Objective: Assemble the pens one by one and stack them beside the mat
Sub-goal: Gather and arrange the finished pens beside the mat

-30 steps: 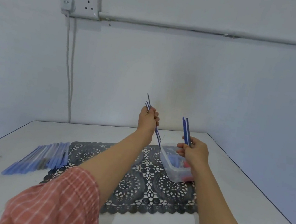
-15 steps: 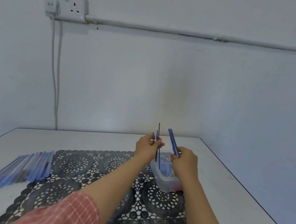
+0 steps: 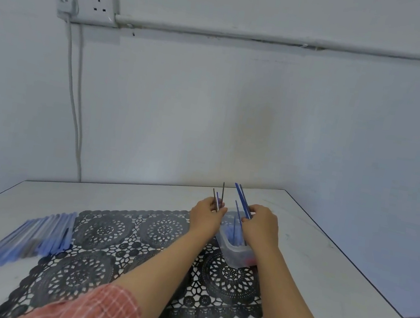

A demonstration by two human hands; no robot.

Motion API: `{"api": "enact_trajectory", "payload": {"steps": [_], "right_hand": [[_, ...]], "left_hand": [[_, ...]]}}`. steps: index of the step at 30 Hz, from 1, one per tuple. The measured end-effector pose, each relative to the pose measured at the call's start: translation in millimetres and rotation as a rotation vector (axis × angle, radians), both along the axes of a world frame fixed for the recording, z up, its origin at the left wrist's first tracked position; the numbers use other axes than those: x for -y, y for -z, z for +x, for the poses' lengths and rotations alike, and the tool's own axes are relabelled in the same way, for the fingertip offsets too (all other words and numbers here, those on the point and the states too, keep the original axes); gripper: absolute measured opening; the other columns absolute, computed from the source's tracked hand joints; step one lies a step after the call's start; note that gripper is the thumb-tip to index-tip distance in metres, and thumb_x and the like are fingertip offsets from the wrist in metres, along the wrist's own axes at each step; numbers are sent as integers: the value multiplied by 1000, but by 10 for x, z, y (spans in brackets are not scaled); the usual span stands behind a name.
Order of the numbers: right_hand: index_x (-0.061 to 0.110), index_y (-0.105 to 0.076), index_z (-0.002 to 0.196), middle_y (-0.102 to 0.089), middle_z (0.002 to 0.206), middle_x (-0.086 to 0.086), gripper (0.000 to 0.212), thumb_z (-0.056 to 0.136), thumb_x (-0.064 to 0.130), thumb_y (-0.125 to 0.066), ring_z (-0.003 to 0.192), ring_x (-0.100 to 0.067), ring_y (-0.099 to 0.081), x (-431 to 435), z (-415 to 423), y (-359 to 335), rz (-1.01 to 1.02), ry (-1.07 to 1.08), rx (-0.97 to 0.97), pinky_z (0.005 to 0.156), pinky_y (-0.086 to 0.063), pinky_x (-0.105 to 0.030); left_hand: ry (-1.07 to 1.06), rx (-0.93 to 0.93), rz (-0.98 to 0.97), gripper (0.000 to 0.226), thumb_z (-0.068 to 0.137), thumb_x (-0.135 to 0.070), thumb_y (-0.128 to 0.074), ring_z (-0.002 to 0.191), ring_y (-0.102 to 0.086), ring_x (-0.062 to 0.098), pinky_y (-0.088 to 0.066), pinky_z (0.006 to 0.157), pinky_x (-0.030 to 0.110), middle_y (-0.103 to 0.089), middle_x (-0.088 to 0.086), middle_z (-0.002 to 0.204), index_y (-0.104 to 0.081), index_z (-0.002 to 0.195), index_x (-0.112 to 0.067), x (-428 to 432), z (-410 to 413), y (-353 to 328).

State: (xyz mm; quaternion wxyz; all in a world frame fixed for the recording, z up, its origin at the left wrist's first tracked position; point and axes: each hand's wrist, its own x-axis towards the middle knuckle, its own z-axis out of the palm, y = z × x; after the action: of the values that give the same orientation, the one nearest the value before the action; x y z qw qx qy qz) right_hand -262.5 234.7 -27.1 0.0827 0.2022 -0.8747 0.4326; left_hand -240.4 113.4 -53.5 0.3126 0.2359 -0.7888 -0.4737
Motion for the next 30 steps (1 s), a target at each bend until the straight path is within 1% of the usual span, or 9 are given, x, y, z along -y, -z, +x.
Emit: {"api": "enact_trajectory", "payload": {"steps": [5, 10, 13, 16, 19, 21, 25, 28, 30], "right_hand": [[5, -62, 113, -66, 109, -13, 29, 85, 1, -56, 97, -28, -61, 1, -9, -7, 7, 14, 24, 77, -45, -27], [1, -64, 107, -66, 103, -18, 29, 81, -6, -52, 93, -30, -61, -19, 0, -21, 34, 3, 46, 73, -45, -28], [-2, -64, 105, -65, 106, -19, 27, 81, -6, -53, 95, -32, -60, -24, 4, -36, 46, 5, 67, 78, -48, -31], [-7, -62, 108, -62, 112, -22, 27, 83, -5, -53, 103, -34, -58, -41, 21, -66, 43, 7, 78, 86, -46, -35], [-8, -62, 108, -62, 113, -23, 30, 81, -5, -51, 104, -34, -58, -50, 40, -86, 33, 5, 91, 87, -47, -35], [-4, -65, 106, -63, 111, -21, 31, 79, -5, -50, 100, -33, -60, -44, 40, -80, 31, -19, 98, 80, -49, -33], [0, -68, 107, -65, 109, -19, 34, 78, -4, -50, 97, -30, -62, -38, 91, -80, -2, -63, 119, 78, -49, -29], [-1, -65, 111, -63, 115, -19, 36, 80, -5, -48, 100, -30, -61, -13, 138, -74, -27, -83, 125, 84, -49, -32], [1, -62, 117, -59, 123, -16, 38, 83, -3, -48, 108, -27, -58, 18, 173, -65, -32, -100, 133, 87, -46, -28]], "left_hand": [[27, 78, 43, 44, 91, -25, -58, 118, -53, 21, -40, 96, 28, -56, 9, 130, -52, 130, -6, -10, 19, -6], [34, 140, 119, 45, 94, -27, -52, 122, -49, 22, -37, 101, 30, -53, 9, 134, -48, 133, -4, -43, 53, -41], [32, 142, 165, 37, 94, -21, -51, 111, -54, 19, -39, 89, 24, -61, 5, 114, -56, 125, -1, -72, 63, -55], [31, 166, 210, 35, 92, -16, -50, 115, -52, 25, -40, 90, 29, -59, 10, 122, -56, 123, -1, -115, 62, -52], [16, 173, 261, 9, 88, -11, -50, 87, -56, 28, -37, 65, 28, -54, 19, 85, -54, 85, -3, -214, 88, -10], [16, 179, 259, 9, 86, -7, -48, 74, -57, 28, -35, 59, 30, -53, 23, 81, -53, 81, -3, -278, 121, 25], [16, 192, 236, 11, 87, -1, -41, 72, -52, 24, -35, 64, 30, -53, 18, 85, -51, 83, -3, -309, 194, -16], [13, 257, 218, 28, 88, 3, -39, 103, -56, 37, -45, 73, 42, -52, 33, 115, -50, 112, 11, -252, 202, -81], [41, 279, 189, 26, 86, 4, -38, 97, -57, 31, -45, 67, 41, -48, 34, 120, -51, 107, 12, -229, 240, -132]]}}
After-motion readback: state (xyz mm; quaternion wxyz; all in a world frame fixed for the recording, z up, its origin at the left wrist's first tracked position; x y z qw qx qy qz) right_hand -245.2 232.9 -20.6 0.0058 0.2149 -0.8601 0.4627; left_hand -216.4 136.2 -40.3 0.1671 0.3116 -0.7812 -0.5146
